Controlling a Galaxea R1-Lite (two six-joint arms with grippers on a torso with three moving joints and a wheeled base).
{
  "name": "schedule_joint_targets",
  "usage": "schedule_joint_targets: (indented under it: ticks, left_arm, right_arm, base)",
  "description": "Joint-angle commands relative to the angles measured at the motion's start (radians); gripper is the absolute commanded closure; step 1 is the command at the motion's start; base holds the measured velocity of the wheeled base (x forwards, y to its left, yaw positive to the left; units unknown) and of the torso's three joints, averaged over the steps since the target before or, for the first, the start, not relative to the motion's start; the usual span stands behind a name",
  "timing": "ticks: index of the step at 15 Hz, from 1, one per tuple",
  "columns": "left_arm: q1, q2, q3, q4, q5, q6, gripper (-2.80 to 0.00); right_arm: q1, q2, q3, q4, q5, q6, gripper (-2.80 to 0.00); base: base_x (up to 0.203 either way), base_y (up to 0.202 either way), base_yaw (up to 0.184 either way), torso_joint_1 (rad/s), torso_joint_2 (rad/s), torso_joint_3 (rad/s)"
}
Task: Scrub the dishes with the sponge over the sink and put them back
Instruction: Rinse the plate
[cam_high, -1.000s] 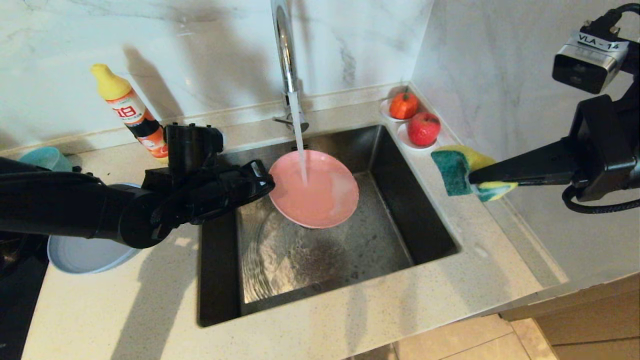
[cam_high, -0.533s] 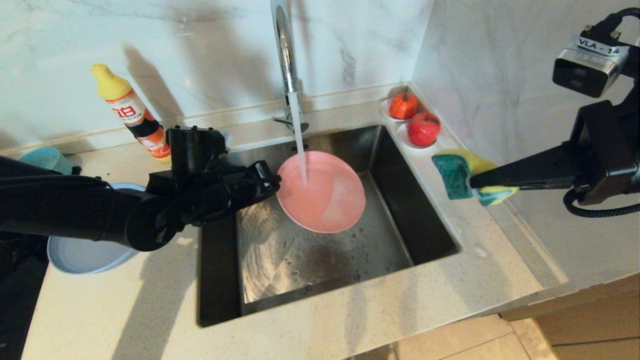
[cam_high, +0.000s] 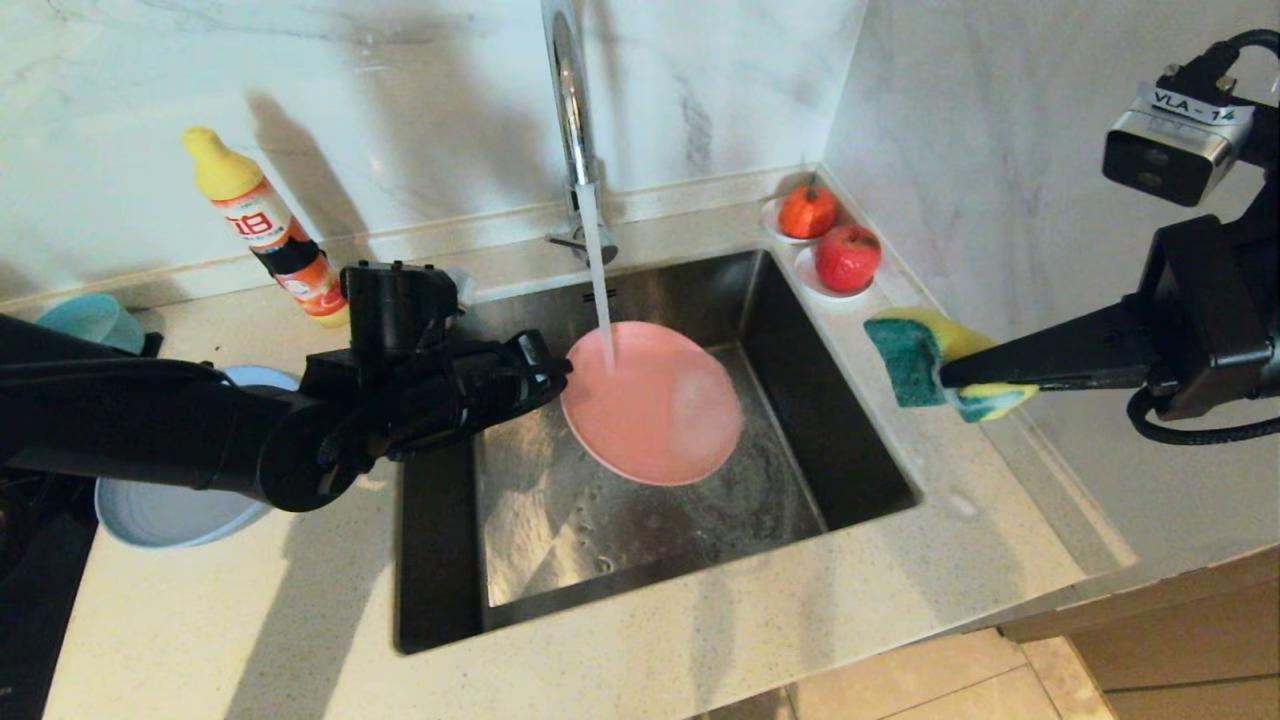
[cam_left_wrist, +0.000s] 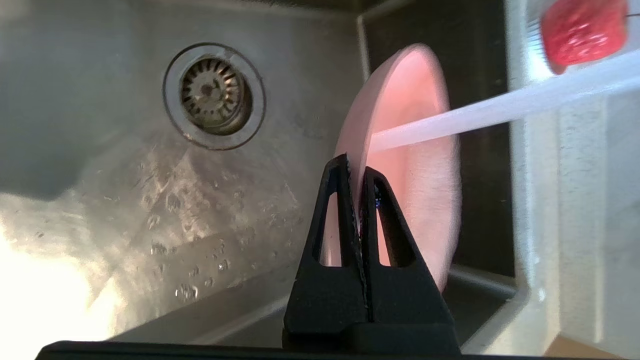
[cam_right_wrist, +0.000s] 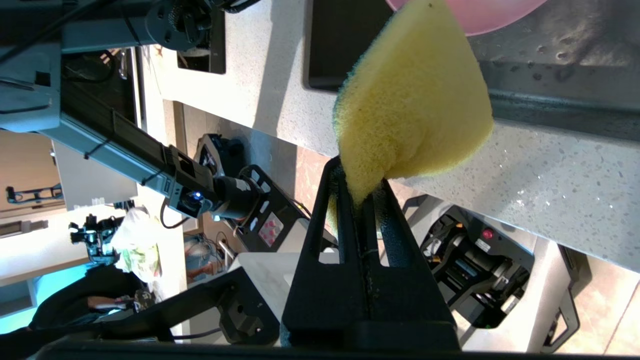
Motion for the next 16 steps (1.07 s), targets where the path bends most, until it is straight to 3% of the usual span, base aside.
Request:
schedule_joint_targets:
  ticks: [1, 6, 11, 14, 16]
  left_arm:
    - [0.003, -0.022, 0.037, 0.008, 0.029, 0.013, 0.0]
    - [0.028, -0.134, 0.129, 0.018, 0.153, 0.115, 0.0]
    - [0.061, -0.254, 0.197, 0.003, 0.381, 0.326, 0.0]
    - [0.061, -0.341, 0.234, 0.002, 0.404, 0.381, 0.0]
    - [0.061, -0.356, 0.249, 0.003, 0.404, 0.386, 0.0]
  right_arm:
    - [0.0, -0.004, 0.002, 0.004, 0.003, 0.002, 0.0]
    - [0.0, -0.017, 0.021, 0.005, 0.005, 0.005, 0.0]
    - [-0.001, -0.023, 0.05, 0.004, 0.002, 0.003, 0.0]
    - [-0.005, -0.024, 0.084, 0.004, -0.001, 0.002, 0.0]
    - [-0.022, -0.026, 0.079, 0.004, 0.0, -0.001, 0.0]
  base:
    - [0.0, 0.0, 0.0, 0.0, 0.0, 0.0]
    - [0.0, 0.0, 0.0, 0.0, 0.0, 0.0]
    - [0.0, 0.0, 0.0, 0.0, 0.0, 0.0]
    - [0.0, 0.0, 0.0, 0.0, 0.0, 0.0]
    - [0.0, 0.0, 0.0, 0.0, 0.0, 0.0]
